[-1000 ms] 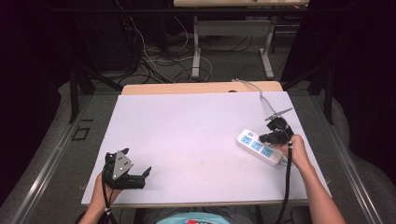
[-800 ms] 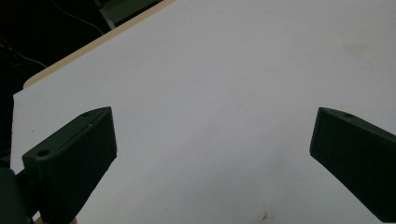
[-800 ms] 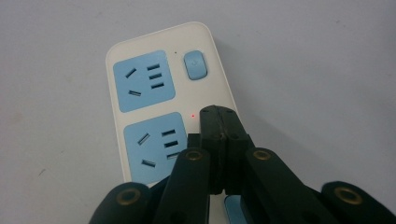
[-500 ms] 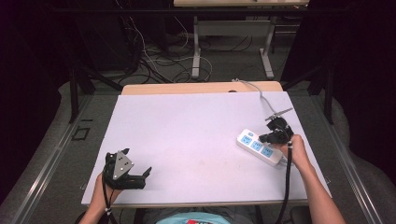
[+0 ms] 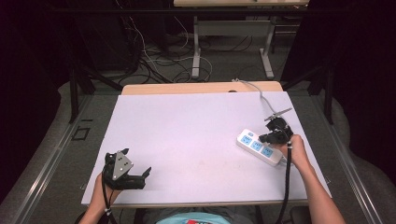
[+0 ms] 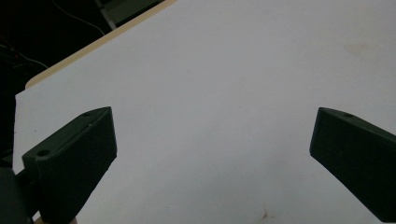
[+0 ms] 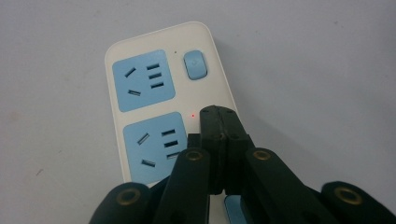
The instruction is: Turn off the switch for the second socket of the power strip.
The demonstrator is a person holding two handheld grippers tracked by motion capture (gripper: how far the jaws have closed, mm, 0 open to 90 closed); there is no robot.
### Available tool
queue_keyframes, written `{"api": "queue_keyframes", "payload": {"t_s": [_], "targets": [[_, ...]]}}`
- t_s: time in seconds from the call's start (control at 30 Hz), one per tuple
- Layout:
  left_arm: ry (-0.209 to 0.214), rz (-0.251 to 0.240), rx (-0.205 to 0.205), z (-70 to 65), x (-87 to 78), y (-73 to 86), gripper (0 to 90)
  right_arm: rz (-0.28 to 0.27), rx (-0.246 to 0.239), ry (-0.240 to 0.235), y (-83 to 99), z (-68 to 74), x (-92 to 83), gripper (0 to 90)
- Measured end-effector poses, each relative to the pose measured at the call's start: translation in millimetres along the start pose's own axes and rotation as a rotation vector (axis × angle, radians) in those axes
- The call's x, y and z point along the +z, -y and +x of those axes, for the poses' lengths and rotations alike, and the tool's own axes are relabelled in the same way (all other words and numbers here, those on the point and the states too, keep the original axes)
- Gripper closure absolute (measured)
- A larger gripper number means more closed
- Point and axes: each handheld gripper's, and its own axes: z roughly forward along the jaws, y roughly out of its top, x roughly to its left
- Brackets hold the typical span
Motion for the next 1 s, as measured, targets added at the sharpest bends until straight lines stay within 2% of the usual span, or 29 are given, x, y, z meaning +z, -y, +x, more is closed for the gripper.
{"api": "queue_keyframes", "payload": {"t_s": [0.03,0.13,0.2,0.47,0.6,0.67,0.7,0.77,1.0], "targets": [[0.003,0.01,0.003,0.6,-0.6,-0.4,0.3,-0.003,-0.015,-0.006,0.5,-0.7,-0.5,90.0],[0.004,0.01,0.003,0.1,-0.6,-0.4,0.3,0.0,-0.019,-0.008,0.4,0.3,-0.7,90.0],[0.002,0.009,0.005,-0.1,-0.7,-0.4,0.3,-0.006,-0.027,0.012,0.5,1.8,-0.3,90.0],[0.0,0.001,0.003,0.2,-0.1,0.0,0.3,0.0,-0.021,0.021,0.0,3.5,-0.3,90.0],[0.006,0.01,0.005,0.4,-1.0,-0.3,0.3,0.0,-0.043,0.01,0.4,3.4,-1.9,90.0],[0.002,0.003,0.004,0.1,-0.3,-0.1,0.3,-0.017,-0.051,0.006,0.6,3.5,-3.9,90.0],[0.0,0.003,0.003,-0.1,-0.3,-0.1,0.3,-0.003,-0.039,0.016,0.4,6.0,-3.5,90.0],[0.003,0.01,0.007,0.3,-0.8,-0.5,0.3,-0.008,-0.045,0.027,0.9,7.3,-3.1,90.0],[0.002,0.003,0.005,0.2,-0.3,-0.1,0.3,-0.004,-0.065,0.027,0.4,7.6,-3.8,90.0]]}}
